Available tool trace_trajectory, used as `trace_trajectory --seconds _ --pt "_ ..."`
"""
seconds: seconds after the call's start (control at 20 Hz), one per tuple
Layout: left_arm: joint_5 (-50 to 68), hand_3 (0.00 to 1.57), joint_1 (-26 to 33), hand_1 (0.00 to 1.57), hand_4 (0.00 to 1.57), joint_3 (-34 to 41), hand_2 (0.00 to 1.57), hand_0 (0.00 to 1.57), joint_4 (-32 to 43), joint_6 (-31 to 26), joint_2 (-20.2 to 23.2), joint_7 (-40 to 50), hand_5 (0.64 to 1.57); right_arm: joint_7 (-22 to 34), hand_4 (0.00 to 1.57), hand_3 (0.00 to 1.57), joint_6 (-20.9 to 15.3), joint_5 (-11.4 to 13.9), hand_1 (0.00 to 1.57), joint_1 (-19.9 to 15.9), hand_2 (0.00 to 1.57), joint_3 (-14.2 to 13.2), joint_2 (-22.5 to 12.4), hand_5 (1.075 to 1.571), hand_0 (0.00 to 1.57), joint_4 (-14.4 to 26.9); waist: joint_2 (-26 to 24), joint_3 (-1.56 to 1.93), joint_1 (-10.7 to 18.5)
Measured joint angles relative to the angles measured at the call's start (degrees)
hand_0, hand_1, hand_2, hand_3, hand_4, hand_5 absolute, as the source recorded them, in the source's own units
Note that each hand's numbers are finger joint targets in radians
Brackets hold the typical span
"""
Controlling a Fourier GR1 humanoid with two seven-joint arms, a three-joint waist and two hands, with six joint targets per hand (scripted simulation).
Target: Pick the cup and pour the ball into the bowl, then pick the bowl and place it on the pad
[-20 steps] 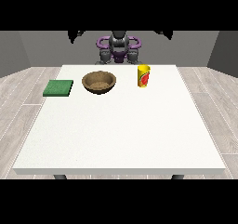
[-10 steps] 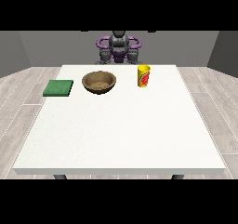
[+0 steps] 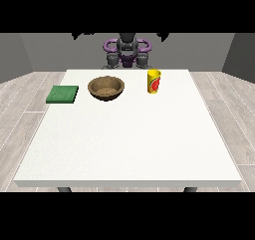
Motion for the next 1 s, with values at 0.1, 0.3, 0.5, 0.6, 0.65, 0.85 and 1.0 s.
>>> trace_trajectory --seconds 0.1,0.3,0.5,0.6,0.65,0.85,1.0 --pt "-0.8 0.00 -1.0 0.00 0.57 0.4 0.00 0.00 2.1 -0.2 0.2 -5.2 1.507 -3.5 0.68 0.00 0.7 -0.5 0.00 -1.7 0.00 -1.2 -0.1 1.539 0.00 1.9 4.4 0.00 0.3" --pt "-1.3 0.00 -1.5 0.00 0.48 2.0 0.00 0.00 8.5 -1.5 0.6 -14.6 1.483 -7.8 0.68 0.00 2.7 -2.1 0.00 -3.7 0.00 -3.5 -1.1 1.548 0.00 4.8 9.4 0.00 0.0" --pt "-0.9 0.00 -2.3 0.00 0.25 4.5 0.00 0.00 16.6 -3.4 1.7 -22.7 1.475 -10.7 0.68 0.00 5.2 -4.0 0.00 -4.4 0.00 -5.5 -2.4 1.555 0.00 6.8 12.3 -0.01 -1.2" --pt "-1.0 0.00 -1.5 0.00 0.04 4.8 0.00 0.00 20.6 -4.4 1.8 -26.8 1.457 -12.9 0.67 0.00 6.3 -4.3 0.00 -3.8 0.00 -6.2 -2.8 1.560 0.00 8.2 12.8 -0.02 -1.3" --pt "-0.8 0.00 -2.2 0.00 0.00 5.5 0.00 0.00 23.0 -4.8 2.0 -28.1 1.451 -12.8 0.67 0.00 6.9 -4.9 0.00 -4.1 0.00 -6.9 -3.3 1.559 0.00 9.0 12.7 -0.01 -1.4" --pt "-1.1 0.00 -4.6 0.00 0.11 7.2 0.00 0.00 31.7 -5.8 2.7 -33.1 1.436 -14.2 0.66 0.00 9.1 -6.5 0.00 -4.4 0.00 -9.1 -5.0 1.559 0.00 12.3 12.0 -0.02 -1.8" --pt "-1.3 0.00 -7.0 0.00 0.17 7.9 0.00 0.00 37.9 -5.9 2.3 -35.5 1.422 -14.4 0.67 0.00 10.2 -7.1 0.00 -5.2 0.00 -10.4 -6.1 1.562 0.00 14.8 10.8 0.01 -1.8"
